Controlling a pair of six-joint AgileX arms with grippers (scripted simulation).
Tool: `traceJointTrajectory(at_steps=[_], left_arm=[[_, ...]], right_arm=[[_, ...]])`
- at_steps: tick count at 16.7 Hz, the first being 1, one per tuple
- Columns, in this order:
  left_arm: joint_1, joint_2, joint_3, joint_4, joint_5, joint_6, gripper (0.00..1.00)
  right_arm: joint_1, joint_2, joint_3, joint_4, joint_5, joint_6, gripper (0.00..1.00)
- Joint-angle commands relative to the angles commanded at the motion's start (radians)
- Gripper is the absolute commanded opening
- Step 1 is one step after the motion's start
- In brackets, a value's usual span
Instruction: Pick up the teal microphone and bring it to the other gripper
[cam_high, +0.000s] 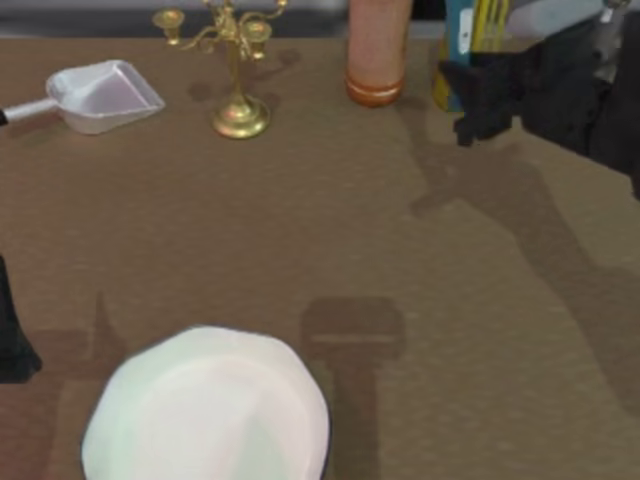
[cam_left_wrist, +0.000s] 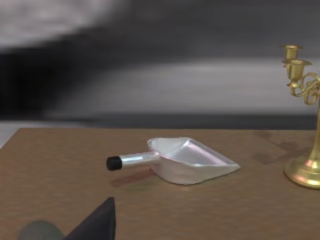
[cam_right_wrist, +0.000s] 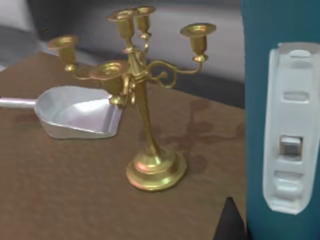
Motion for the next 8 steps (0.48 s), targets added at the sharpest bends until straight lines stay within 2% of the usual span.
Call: traceJointTrajectory(at_steps=[2,4,8], left_arm=[[0.000,0.000,0.000,0.000,0.000,0.000,1.00],[0.000,0.000,0.000,0.000,0.000,0.000,1.00],[0.000,0.000,0.000,0.000,0.000,0.000,1.00]], right_arm=[[-0.003,-0.045,-0.034,0.110,-0.044,-0.027,0.00],[-0.006,-0.080,-0.056,0.178,-0.074,-0.047,0.00],[-0.007,-0.096,-0.065,0.204,-0.086,-0.055,0.00]])
